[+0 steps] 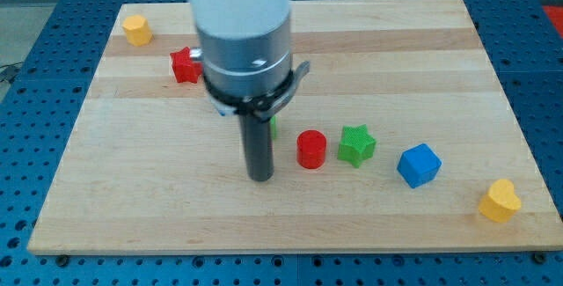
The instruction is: Push the blue cube towards near the yellow heart
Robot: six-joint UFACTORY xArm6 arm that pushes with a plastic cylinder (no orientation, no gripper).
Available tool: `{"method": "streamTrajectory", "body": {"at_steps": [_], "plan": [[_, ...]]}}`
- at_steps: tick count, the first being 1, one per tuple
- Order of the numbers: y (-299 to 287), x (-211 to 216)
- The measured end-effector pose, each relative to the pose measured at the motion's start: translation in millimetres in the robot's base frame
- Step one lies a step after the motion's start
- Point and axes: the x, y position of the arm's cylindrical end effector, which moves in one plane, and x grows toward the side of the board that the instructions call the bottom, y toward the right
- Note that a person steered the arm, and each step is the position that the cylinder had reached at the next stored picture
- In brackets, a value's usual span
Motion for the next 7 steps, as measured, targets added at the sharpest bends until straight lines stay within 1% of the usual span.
{"method": "streamTrajectory", "body": {"at_steps": [1, 2, 4, 5, 6, 7], "plan": [[1.6, 32.7], [34.5, 58.8], [123.8, 66.5], [150.4, 63.6], [151.8, 63.6], [176.5, 64.2]]}}
